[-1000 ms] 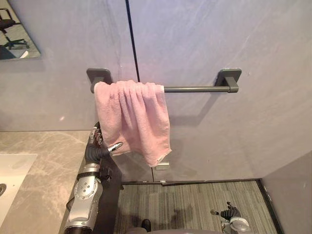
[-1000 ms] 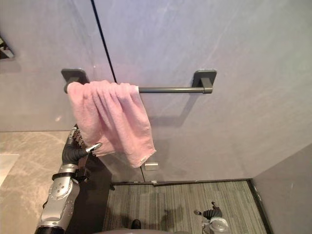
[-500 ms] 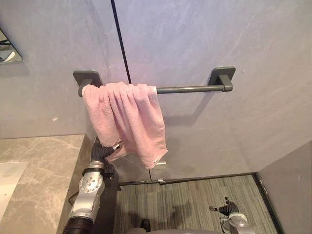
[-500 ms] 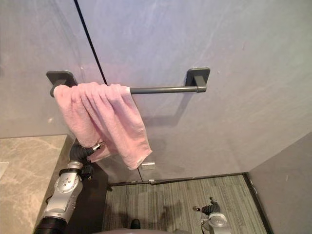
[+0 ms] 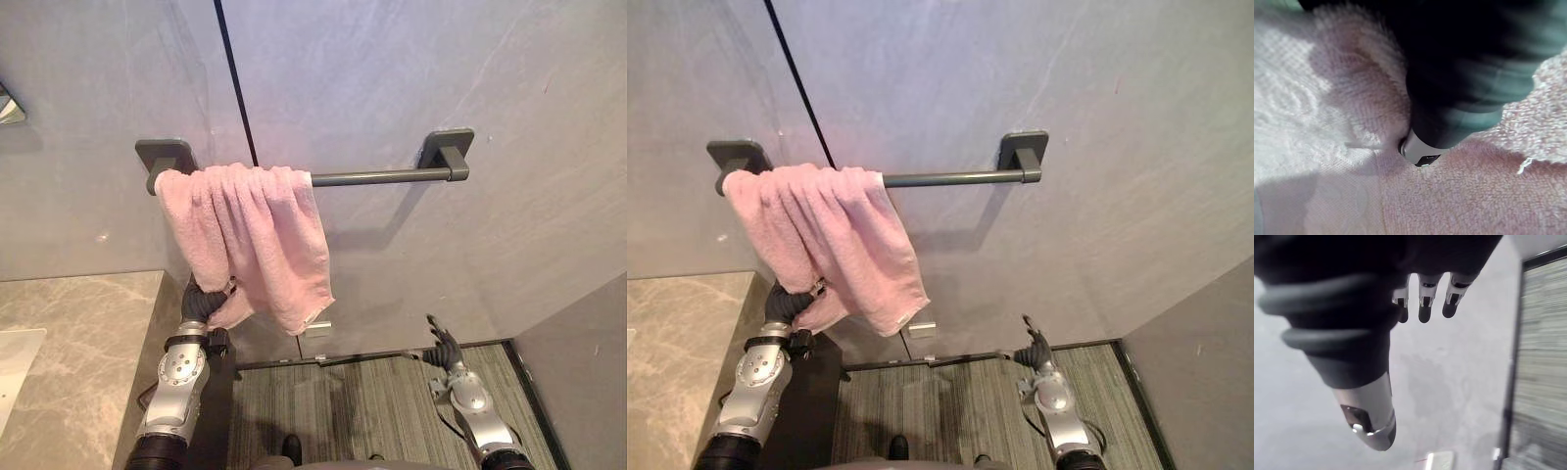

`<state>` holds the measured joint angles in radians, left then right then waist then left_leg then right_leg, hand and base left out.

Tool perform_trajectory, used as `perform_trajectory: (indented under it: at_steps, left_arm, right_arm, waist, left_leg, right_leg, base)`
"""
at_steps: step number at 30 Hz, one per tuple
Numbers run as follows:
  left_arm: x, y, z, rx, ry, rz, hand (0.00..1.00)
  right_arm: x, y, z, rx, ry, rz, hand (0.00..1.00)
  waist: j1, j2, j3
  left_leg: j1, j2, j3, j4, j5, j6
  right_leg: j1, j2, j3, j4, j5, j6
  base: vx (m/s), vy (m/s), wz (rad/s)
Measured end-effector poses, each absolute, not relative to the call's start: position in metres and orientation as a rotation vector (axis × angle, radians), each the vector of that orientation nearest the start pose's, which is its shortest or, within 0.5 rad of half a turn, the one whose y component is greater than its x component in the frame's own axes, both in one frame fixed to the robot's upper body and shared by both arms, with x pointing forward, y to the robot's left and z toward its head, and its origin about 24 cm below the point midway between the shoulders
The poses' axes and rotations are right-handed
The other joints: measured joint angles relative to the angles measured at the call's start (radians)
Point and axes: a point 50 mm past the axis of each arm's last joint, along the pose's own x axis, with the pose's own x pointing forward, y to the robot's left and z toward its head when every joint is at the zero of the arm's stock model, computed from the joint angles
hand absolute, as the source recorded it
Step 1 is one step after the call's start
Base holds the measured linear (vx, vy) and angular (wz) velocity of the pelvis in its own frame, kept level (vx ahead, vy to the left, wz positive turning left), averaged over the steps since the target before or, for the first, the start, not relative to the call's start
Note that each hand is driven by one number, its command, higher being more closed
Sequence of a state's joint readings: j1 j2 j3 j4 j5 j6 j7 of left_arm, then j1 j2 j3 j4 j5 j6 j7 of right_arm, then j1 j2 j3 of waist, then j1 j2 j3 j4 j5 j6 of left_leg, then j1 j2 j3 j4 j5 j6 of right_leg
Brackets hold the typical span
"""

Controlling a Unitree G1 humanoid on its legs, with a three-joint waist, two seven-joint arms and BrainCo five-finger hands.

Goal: Organize washtable

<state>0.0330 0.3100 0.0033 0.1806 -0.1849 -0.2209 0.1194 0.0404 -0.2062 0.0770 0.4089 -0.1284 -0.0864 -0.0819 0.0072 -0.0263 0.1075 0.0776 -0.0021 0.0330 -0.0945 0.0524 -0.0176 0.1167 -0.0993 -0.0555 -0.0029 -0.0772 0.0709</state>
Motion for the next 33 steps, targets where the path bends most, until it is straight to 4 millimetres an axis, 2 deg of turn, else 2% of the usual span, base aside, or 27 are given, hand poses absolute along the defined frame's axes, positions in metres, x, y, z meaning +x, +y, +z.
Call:
perform_trajectory:
  at_steps: [1, 5, 11, 13, 16, 23, 26, 33]
  left_arm:
    - [0.240, 0.226, 0.030, 0.128, -0.033, 0.165, 1.00]
    - [0.233, 0.225, 0.032, 0.125, -0.053, 0.169, 1.00]
    - [0.229, 0.219, 0.038, 0.105, -0.089, 0.169, 1.00]
    - [0.230, 0.217, 0.042, 0.100, -0.111, 0.170, 1.00]
    - [0.230, 0.213, 0.044, 0.084, -0.127, 0.166, 1.00]
    - [0.231, 0.207, 0.046, 0.050, -0.141, 0.166, 1.00]
    - [0.231, 0.205, 0.047, 0.041, -0.147, 0.164, 1.00]
    - [0.231, 0.196, 0.046, 0.033, -0.148, 0.126, 1.00]
  right_arm:
    - [0.226, -0.185, -0.034, -0.354, 0.284, 0.033, 0.00]
    - [0.228, -0.167, -0.004, -0.305, 0.126, 0.147, 0.00]
    - [0.232, -0.135, 0.029, -0.165, -0.030, 0.290, 0.00]
    - [0.239, -0.122, 0.042, -0.116, -0.096, 0.341, 0.00]
    - [0.245, -0.111, 0.060, -0.060, -0.169, 0.380, 0.00]
    - [0.254, -0.090, 0.078, -0.022, -0.238, 0.468, 0.00]
    - [0.257, -0.087, 0.083, -0.023, -0.256, 0.474, 0.00]
    - [0.264, -0.075, 0.081, -0.036, -0.242, 0.513, 0.00]
  waist:
    - [0.000, -0.001, -0.001]
    - [0.003, -0.003, -0.002]
    - [0.008, -0.009, -0.005]
    - [0.007, -0.017, -0.010]
    - [0.009, -0.021, -0.012]
    - [0.008, -0.021, -0.016]
    - [0.008, -0.020, -0.016]
    - [0.013, -0.020, -0.024]
  left_leg:
    - [0.001, 0.002, 0.001, 0.000, 0.000, 0.000]
    - [0.004, 0.003, 0.001, 0.000, 0.000, 0.000]
    - [0.005, 0.003, 0.000, 0.000, -0.001, 0.000]
    - [0.005, 0.002, -0.002, 0.000, -0.001, 0.000]
    - [0.005, -0.001, -0.006, 0.000, 0.000, 0.001]
    - [0.000, -0.004, -0.025, 0.000, 0.008, 0.002]
    - [-0.003, -0.004, -0.033, 0.000, 0.014, -0.001]
    - [-0.016, 0.004, -0.055, 0.000, 0.025, -0.005]
  right_leg:
    - [-0.001, 0.000, 0.003, 0.001, 0.000, 0.000]
    - [-0.002, 0.000, 0.010, 0.004, 0.000, 0.000]
    - [-0.015, 0.001, 0.019, 0.025, 0.000, 0.000]
    - [-0.018, -0.001, 0.019, 0.033, -0.001, 0.001]
    - [-0.018, -0.003, 0.015, 0.037, -0.001, 0.001]
    - [-0.015, -0.005, -0.005, 0.038, -0.001, 0.001]
    - [-0.015, -0.004, -0.014, 0.039, -0.002, 0.001]
    - [-0.017, 0.004, -0.028, 0.039, -0.001, 0.000]
  base:
    - [0.00, -0.024, -0.05]
    - [-0.03, -0.023, -0.06]
    - [-0.06, -0.010, -0.04]
    - [-0.07, -0.006, 0.01]
    - [-0.05, -0.009, 0.04]
    - [-0.02, -0.023, 0.08]
    - [-0.02, -0.023, 0.08]
    - [-0.06, -0.030, 0.09]
